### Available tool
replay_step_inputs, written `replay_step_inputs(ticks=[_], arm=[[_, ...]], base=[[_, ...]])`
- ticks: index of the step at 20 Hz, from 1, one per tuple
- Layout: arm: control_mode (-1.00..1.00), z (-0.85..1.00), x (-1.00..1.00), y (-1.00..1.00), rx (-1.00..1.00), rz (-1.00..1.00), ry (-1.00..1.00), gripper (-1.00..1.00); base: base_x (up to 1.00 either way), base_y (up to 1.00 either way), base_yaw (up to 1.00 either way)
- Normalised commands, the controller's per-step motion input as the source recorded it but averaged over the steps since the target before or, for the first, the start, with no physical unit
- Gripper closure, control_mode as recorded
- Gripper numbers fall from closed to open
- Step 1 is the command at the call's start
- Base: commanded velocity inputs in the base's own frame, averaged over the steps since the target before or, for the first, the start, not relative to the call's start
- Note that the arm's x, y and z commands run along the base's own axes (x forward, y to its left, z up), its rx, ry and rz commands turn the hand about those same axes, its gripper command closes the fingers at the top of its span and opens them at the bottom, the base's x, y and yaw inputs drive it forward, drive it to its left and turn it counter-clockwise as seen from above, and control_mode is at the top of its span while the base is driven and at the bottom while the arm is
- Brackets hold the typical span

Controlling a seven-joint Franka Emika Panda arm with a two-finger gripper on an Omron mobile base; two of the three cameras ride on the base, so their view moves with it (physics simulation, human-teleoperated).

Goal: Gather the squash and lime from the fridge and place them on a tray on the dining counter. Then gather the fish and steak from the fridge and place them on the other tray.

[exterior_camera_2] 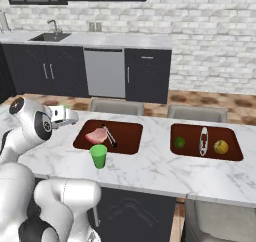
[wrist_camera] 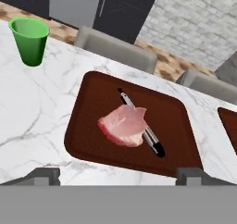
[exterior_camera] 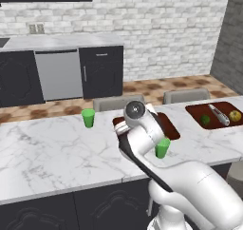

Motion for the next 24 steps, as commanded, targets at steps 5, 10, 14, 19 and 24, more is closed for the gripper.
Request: replay_step_inputs(ticks=[5,10,14,19,24], arm=[[-1.0,0.72,-0.58,0.0,0.17,-0.02,0.0,-1.0],[-1.0,0.59,-0.65,0.0,0.17,0.0,0.0,-1.0],[-1.0,0.41,-0.71,0.0,0.15,0.0,0.0,-1.0],[-1.0,0.35,-0.72,0.0,0.14,0.0,0.0,-1.0],[-1.0,0.17,-0.78,0.0,0.12,0.0,0.0,-1.0]], base=[[0.0,0.0,0.0],[0.0,0.0,0.0],[0.0,0.0,0.0],[0.0,0.0,0.0],[0.0,0.0,0.0]])
